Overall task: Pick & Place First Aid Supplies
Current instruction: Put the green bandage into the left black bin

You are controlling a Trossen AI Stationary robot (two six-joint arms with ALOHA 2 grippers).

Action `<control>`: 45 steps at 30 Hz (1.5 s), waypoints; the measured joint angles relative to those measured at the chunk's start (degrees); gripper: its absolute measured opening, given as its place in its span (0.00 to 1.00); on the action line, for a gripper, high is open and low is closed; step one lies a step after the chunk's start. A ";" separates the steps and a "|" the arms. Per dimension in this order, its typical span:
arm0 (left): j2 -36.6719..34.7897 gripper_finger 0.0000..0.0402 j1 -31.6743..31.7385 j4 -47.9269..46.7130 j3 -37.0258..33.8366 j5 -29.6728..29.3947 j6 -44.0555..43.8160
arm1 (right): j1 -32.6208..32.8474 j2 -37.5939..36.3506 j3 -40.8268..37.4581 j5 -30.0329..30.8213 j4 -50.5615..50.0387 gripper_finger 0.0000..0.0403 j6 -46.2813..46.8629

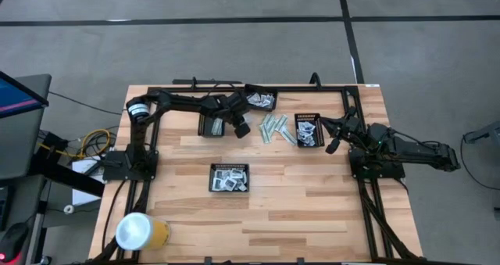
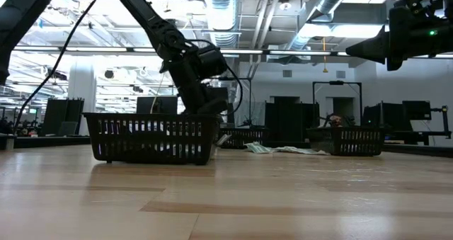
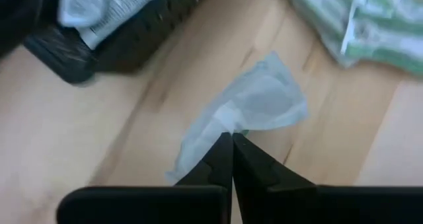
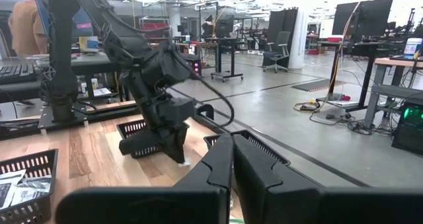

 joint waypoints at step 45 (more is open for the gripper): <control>-21.09 0.13 0.05 -27.65 -7.67 -9.36 -34.77 | 0.01 0.02 0.00 0.00 0.00 0.02 -0.01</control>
